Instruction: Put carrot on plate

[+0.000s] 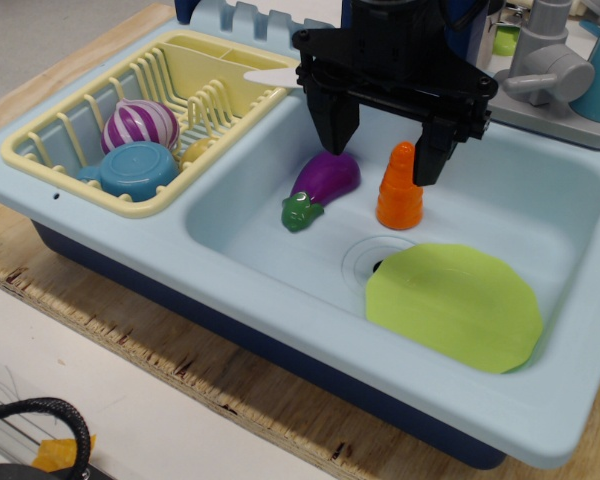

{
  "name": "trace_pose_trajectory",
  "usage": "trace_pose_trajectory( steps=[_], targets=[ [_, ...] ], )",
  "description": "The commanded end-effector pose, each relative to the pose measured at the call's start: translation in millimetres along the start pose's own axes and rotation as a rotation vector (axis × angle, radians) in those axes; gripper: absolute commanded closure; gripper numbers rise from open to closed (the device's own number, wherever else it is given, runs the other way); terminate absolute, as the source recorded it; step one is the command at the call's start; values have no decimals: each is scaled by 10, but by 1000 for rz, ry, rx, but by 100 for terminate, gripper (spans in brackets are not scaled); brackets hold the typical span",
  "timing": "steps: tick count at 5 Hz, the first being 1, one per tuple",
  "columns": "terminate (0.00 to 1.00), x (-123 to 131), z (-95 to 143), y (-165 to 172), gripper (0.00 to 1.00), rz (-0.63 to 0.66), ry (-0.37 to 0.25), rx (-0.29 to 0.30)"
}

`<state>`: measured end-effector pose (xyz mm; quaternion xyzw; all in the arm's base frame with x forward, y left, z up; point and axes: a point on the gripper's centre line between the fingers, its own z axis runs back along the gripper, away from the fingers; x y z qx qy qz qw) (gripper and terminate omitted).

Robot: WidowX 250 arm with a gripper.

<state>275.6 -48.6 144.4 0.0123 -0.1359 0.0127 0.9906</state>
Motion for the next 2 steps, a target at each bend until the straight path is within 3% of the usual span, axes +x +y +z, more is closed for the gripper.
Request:
trace_pose_trajectory(
  steps=[1, 2],
  targets=[
    [0, 0, 0, 0, 0, 0, 0, 0],
    [0, 160, -46, -25, 0, -15, -82, 18]
  ],
)
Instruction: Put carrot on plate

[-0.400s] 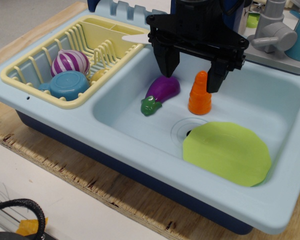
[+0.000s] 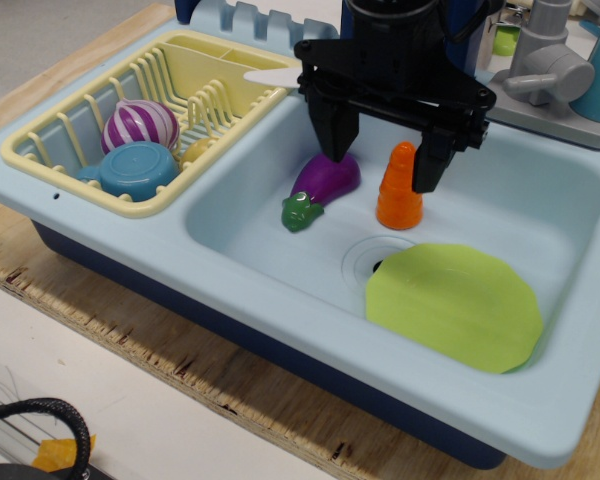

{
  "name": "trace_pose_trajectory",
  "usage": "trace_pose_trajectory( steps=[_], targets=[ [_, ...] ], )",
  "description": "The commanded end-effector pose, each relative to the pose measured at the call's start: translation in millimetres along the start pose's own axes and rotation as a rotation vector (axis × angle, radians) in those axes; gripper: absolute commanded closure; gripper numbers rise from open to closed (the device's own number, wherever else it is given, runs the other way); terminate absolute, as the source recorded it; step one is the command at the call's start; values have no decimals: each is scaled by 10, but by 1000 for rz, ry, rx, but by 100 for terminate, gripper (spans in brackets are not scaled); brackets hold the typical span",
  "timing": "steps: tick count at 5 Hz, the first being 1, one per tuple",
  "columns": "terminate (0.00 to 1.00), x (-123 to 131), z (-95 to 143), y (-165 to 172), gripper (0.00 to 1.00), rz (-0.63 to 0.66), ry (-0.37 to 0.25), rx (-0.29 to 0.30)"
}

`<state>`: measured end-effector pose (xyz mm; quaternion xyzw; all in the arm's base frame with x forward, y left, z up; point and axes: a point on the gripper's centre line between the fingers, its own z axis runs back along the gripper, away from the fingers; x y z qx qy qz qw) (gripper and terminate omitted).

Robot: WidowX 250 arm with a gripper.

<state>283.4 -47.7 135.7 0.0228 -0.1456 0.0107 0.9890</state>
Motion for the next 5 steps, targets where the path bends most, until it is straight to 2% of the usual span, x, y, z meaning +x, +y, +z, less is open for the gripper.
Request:
trace_pose_trajectory(
  steps=[1, 3, 5],
  targets=[
    [0, 229, 8, -63, 0, -9, -118, 1],
    [0, 376, -87, -13, 0, -34, -146, -5],
    [0, 332, -168, 65, 0, -29, -121, -13]
  ],
)
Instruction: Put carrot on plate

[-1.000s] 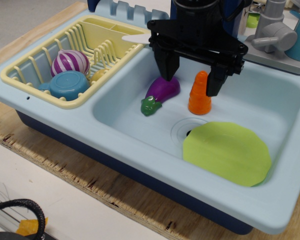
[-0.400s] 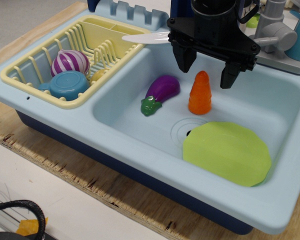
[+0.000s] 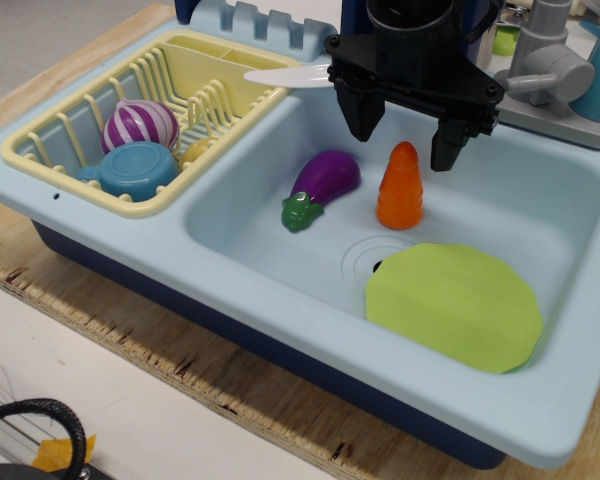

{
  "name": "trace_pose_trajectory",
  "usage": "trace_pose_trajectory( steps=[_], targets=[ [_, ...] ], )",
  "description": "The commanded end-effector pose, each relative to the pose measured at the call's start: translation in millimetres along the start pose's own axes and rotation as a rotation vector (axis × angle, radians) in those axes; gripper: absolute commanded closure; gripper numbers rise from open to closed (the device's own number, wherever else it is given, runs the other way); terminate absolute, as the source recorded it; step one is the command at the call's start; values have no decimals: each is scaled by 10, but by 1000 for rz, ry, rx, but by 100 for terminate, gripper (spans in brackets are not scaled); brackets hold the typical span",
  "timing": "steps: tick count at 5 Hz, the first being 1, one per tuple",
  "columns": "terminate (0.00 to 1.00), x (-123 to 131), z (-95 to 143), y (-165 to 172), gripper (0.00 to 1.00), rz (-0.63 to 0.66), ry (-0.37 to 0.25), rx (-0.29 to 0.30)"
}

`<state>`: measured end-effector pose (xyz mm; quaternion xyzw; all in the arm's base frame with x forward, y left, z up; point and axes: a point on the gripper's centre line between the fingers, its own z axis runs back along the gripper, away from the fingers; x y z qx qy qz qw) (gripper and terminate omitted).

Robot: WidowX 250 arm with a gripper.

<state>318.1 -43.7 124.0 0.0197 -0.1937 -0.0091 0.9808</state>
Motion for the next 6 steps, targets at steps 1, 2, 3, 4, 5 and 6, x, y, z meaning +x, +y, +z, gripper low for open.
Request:
trace_pose_trajectory(
  steps=[1, 2, 3, 4, 5, 6],
  targets=[
    [0, 8, -31, 38, 0, 8, 1, -19],
    [0, -14, -88, 31, 0, 10, 22, -31],
    [0, 2, -74, 30, 100, 12, 47, -27],
    [0, -36, -12, 23, 100, 26, 55, -22],
    [0, -32, 176, -45, 100, 10, 50, -22],
    [0, -64, 440, -168, 100, 4, 56, 2]
  ],
)
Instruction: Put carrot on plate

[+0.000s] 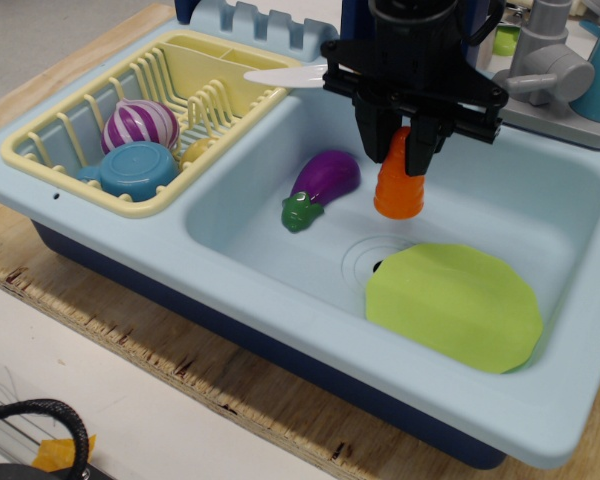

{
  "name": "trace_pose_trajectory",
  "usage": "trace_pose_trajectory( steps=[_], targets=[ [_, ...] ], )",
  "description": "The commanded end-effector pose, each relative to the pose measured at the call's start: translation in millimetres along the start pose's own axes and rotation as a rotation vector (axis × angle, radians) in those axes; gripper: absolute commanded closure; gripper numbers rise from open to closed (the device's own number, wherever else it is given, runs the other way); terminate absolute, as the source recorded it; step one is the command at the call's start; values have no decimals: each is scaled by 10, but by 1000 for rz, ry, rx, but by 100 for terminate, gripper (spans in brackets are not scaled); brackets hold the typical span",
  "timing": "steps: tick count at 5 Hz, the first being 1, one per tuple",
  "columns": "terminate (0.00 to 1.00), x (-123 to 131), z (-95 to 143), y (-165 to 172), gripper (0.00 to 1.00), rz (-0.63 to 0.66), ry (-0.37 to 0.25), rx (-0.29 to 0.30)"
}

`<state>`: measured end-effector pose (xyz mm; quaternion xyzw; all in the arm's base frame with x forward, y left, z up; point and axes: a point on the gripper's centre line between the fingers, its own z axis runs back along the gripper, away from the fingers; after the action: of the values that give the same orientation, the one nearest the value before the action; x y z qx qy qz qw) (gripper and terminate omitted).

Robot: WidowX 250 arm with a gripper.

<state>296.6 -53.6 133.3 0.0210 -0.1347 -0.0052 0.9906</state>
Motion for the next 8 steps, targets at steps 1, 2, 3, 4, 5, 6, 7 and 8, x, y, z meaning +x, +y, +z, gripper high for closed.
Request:
trace_pose_trajectory(
  steps=[1, 2, 3, 4, 5, 6, 7, 8],
  targets=[
    [0, -166, 438, -241, 100, 15, -94, -13],
    [0, -366, 389, -345, 100, 24, -85, -34],
    [0, -329, 347, -430, 100, 20, -65, -38],
    [0, -258, 240, -399, 100, 6, -66, -56],
    [0, -261, 165, -418, 0, 1, -67, -91],
    [0, -290, 130, -451, 0, 34, -37, -82],
    [0, -290, 130, -451, 0, 34, -37, -82],
    [0, -290, 130, -451, 0, 34, -37, -82]
  ],
)
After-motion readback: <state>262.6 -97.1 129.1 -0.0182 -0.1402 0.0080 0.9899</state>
